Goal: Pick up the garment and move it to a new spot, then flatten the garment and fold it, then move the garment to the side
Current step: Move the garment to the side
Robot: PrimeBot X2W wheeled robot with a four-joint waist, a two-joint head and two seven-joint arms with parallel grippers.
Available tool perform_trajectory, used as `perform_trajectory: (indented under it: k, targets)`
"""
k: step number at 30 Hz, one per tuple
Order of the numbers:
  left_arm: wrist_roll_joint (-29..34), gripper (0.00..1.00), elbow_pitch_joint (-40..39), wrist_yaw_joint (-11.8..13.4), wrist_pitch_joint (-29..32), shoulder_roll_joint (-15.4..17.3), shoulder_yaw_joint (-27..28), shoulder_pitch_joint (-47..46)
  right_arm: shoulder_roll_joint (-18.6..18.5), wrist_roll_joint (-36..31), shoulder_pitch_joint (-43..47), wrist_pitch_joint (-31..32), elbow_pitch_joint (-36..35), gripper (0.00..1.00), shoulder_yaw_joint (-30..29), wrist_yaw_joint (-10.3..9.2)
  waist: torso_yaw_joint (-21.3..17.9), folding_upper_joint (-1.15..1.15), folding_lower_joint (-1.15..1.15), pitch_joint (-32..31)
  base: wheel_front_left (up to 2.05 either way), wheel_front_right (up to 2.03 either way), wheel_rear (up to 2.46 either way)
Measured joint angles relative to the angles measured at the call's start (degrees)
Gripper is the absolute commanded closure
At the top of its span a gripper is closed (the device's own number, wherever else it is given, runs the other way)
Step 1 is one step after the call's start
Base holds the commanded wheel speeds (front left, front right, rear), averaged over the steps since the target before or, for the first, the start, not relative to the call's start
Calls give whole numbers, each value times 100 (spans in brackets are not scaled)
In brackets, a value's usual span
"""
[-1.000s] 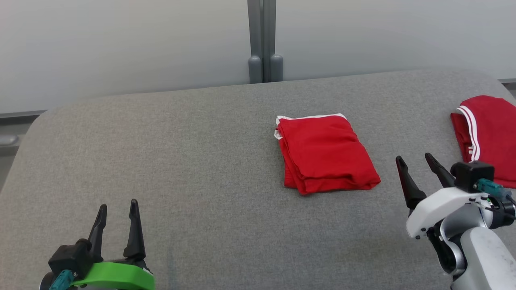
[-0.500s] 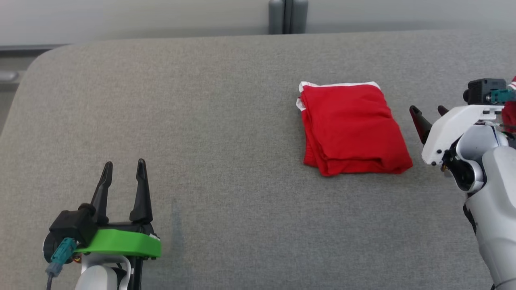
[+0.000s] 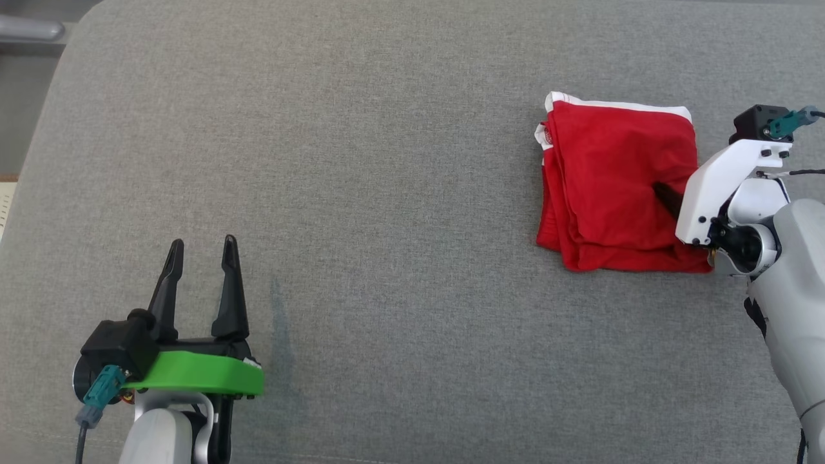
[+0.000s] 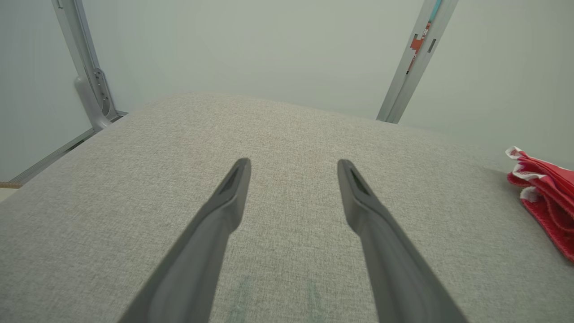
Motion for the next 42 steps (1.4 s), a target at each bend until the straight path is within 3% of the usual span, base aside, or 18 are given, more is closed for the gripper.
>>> perform_trajectory:
  k: [1,9,15,23,34,42]
  targets:
    - [0,0,1,0,0,-1,-3,0,-30,18,-15,-9,-16,100,78,1,-3,0,0,-2,0,0,0]
    - [10,0,56,0,0,-5,56,160,-666,182,-115,127,-588,100,1077,7,-261,0,0,-241,0,0,0]
    - [-13,0,48,0,0,-7,96,348,-1345,355,-416,302,-1189,100,1708,7,-724,0,0,-482,0,0,0]
    - [-5,0,-13,0,0,19,44,371,-1981,404,-659,73,-1281,100,2104,7,-1395,0,0,-582,0,0,0]
    - [8,0,-193,0,0,309,-30,39,-2706,54,-1135,-1120,-976,100,2090,7,-1770,0,0,59,0,0,0]
    - [-24,0,-364,0,0,516,-66,-248,-3228,4,-1168,-1459,-931,100,2571,7,-1855,0,0,691,0,0,0]
